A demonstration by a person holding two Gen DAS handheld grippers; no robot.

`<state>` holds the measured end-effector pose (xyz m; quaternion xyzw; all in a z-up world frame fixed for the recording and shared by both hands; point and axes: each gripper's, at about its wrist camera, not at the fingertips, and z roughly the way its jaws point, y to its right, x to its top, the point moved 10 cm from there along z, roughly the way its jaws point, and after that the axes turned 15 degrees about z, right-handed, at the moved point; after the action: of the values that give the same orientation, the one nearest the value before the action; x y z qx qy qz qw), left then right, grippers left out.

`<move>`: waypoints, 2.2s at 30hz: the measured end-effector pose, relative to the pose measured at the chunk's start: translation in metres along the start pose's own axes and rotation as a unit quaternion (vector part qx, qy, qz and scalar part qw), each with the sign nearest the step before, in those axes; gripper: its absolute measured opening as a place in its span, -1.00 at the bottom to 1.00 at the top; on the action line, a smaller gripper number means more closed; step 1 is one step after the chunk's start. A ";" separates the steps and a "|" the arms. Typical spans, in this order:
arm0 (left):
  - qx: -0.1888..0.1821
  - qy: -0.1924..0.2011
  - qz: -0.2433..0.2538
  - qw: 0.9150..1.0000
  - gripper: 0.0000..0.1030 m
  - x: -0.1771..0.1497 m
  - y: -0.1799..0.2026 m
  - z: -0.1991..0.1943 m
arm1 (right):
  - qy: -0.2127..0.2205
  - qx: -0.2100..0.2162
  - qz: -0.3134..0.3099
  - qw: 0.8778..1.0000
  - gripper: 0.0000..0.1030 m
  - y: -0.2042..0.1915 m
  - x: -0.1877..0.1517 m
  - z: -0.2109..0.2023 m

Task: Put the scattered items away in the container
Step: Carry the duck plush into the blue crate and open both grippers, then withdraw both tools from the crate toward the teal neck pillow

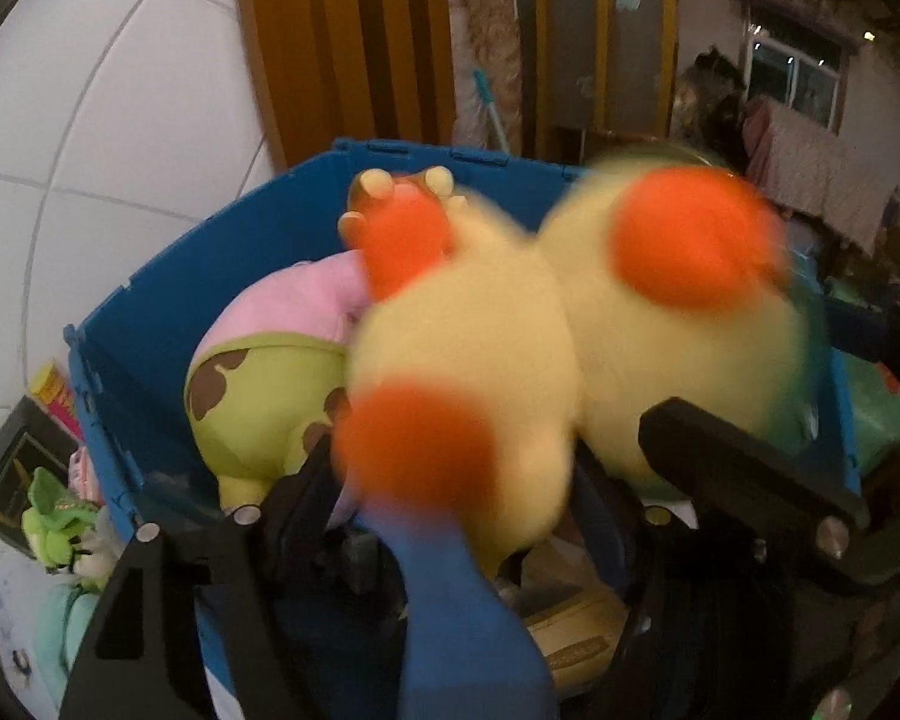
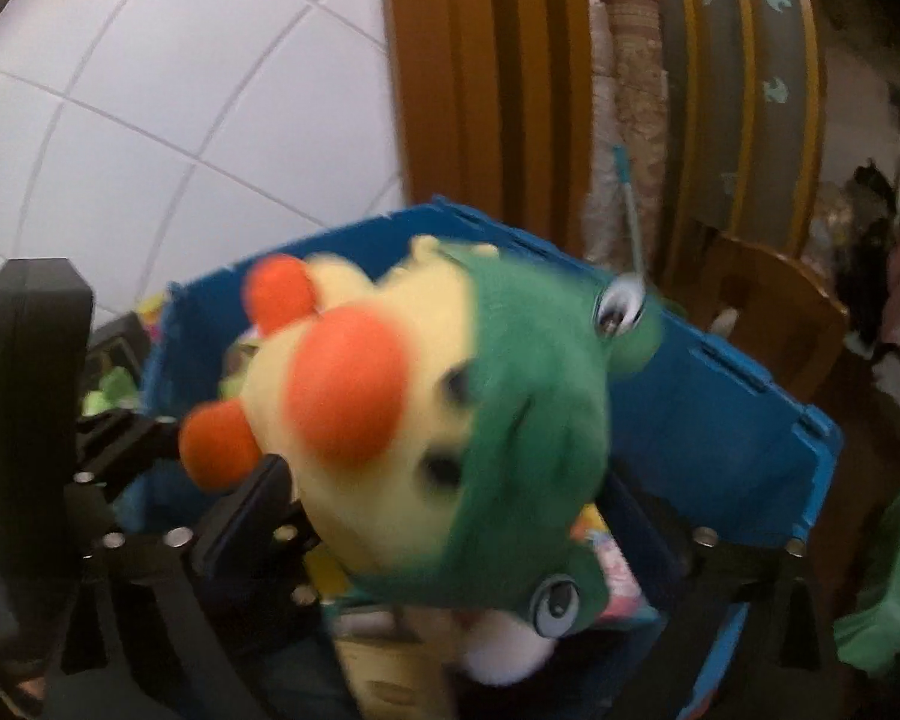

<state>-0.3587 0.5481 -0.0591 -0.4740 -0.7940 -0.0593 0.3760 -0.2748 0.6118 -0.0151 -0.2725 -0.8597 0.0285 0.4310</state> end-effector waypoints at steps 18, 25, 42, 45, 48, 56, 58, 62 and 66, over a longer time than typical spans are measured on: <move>0.042 0.035 -0.101 0.993 0.97 -0.018 -0.014 -0.038 | 0.007 0.058 0.072 0.996 1.00 0.010 0.005 0.013; 0.104 0.060 -0.149 0.982 0.98 -0.067 -0.053 -0.087 | 0.016 0.086 0.098 0.991 1.00 0.000 -0.002 0.000; 0.215 0.016 -0.246 0.945 1.00 -0.241 -0.182 -0.176 | 0.002 0.178 -0.044 0.983 1.00 -0.227 -0.089 -0.042; 0.226 -0.001 -0.263 0.938 1.00 -0.282 -0.202 -0.189 | -0.014 0.182 -0.055 0.982 1.00 -0.261 -0.114 -0.037; 0.240 -0.019 -0.278 0.930 1.00 -0.329 -0.223 -0.205 | -0.030 0.189 -0.061 0.980 1.00 -0.292 -0.140 -0.031; 0.260 -0.076 -0.326 0.906 1.00 -0.449 -0.270 -0.222 | -0.095 0.196 -0.074 0.973 1.00 -0.361 -0.223 0.000; 0.259 -0.093 -0.345 0.897 1.00 -0.478 -0.278 -0.219 | -0.114 0.192 -0.080 0.971 1.00 -0.371 -0.242 0.011; 0.258 -0.118 -0.369 0.885 1.00 -0.511 -0.289 -0.211 | -0.145 0.182 -0.089 0.968 1.00 -0.384 -0.265 0.035; 0.266 -0.133 -0.392 0.870 1.00 -0.527 -0.301 -0.206 | -0.161 0.185 -0.097 0.965 1.00 -0.397 -0.267 0.060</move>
<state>-0.3460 -0.0814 -0.1785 -0.0088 -0.9429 0.0755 0.3242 -0.3681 0.1535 -0.1334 -0.0950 -0.9201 0.1882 0.3301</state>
